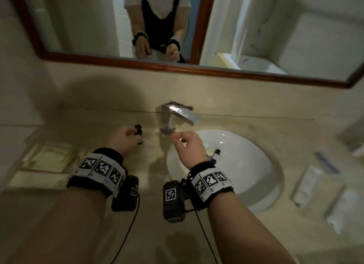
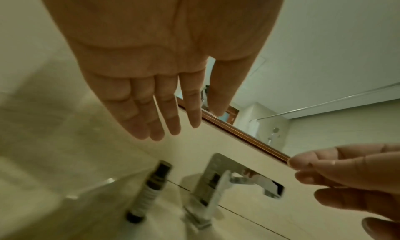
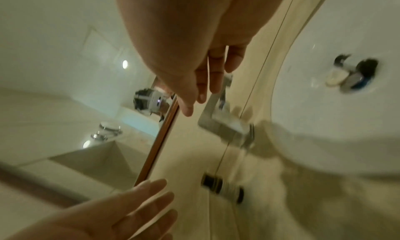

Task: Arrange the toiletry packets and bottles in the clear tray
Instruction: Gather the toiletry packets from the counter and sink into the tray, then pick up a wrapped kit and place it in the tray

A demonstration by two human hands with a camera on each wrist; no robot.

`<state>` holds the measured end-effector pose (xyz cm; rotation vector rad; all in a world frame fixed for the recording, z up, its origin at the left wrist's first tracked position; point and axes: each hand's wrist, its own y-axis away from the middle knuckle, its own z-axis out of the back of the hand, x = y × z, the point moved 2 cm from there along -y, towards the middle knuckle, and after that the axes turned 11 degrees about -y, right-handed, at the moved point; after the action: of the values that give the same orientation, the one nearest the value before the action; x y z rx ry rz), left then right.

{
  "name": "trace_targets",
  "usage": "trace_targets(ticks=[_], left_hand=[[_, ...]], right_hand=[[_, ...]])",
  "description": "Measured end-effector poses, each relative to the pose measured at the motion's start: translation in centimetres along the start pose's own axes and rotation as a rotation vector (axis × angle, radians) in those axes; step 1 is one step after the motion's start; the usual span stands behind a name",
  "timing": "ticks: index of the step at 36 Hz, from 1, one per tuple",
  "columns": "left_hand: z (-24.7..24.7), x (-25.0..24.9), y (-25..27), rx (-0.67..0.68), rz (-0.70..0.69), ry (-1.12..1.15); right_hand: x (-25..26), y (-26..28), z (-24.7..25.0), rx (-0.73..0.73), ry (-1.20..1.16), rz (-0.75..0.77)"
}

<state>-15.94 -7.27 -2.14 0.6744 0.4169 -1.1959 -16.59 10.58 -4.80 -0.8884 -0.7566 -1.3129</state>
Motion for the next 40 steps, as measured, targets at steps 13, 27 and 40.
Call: trace_targets(ticks=[13,27,40], left_hand=[[-12.0,-12.2,0.6,0.116,-0.24,-0.119],[-27.1,-22.4,1.6,0.278,-0.308,-0.223],[-32.7,-26.4,1.3,0.292,-0.27,-0.384]], right_hand=[[-8.4,1.1,14.9,-0.285,-0.05,-0.25],[-21.8,5.4,30.0,-0.497,0.071,-0.726],[-27.8,3.1,36.7,-0.476,0.122,-0.799]])
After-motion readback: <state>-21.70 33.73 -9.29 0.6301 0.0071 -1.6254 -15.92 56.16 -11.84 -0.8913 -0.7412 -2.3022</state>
